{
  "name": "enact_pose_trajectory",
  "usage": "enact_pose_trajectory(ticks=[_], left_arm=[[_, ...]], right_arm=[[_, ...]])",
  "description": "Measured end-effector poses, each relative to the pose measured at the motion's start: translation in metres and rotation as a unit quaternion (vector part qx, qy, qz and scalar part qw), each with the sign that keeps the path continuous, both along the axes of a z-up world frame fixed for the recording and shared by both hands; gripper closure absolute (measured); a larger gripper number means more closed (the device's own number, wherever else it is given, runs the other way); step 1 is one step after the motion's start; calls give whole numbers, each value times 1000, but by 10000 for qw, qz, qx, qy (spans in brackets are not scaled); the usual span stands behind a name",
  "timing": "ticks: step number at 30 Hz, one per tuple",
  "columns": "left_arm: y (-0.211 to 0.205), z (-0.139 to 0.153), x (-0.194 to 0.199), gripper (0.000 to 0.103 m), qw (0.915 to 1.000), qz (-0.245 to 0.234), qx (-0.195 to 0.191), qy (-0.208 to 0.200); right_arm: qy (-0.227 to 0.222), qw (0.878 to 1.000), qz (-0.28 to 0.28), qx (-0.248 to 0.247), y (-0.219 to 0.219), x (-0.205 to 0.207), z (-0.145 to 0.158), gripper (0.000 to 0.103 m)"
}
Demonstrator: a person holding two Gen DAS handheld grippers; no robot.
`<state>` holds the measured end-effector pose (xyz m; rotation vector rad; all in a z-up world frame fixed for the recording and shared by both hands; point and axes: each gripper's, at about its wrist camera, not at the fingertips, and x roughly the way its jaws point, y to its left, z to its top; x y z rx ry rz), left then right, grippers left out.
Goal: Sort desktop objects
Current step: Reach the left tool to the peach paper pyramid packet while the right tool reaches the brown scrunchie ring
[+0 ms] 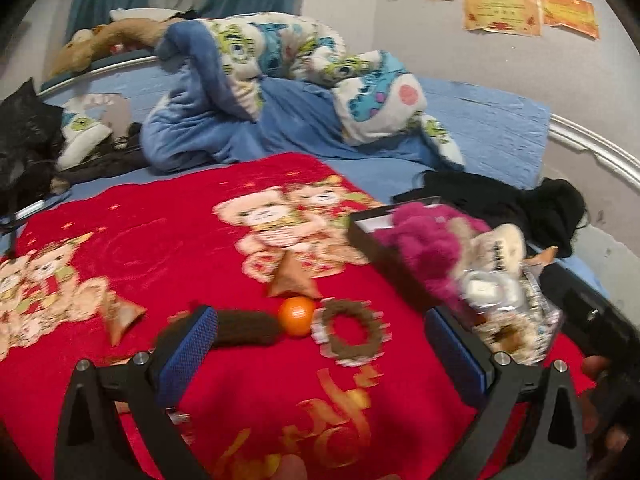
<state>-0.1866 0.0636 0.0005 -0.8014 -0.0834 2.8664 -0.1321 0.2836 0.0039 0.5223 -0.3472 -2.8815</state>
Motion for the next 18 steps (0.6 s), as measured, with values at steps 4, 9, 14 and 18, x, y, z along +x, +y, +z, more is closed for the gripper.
enact_pose_trajectory(ticks=[4,9,14,18], left_arm=[[-30,-10,-1,0,9995,277,-38,-137],[-67,-23,-1,0,9979,586,8,-268],[-82,-31,-5,0,9967,705,18,-389],[-88,-40,-10,0,9954,813,-57,-503]], right_arm=[[-22,9998,191,-7,-22,-6,-3,0],[-42,9990,439,-57,-51,-16,-7,0],[-122,9980,617,-36,-79,-25,-14,0],[-205,9972,712,-6,-93,-30,-21,0]])
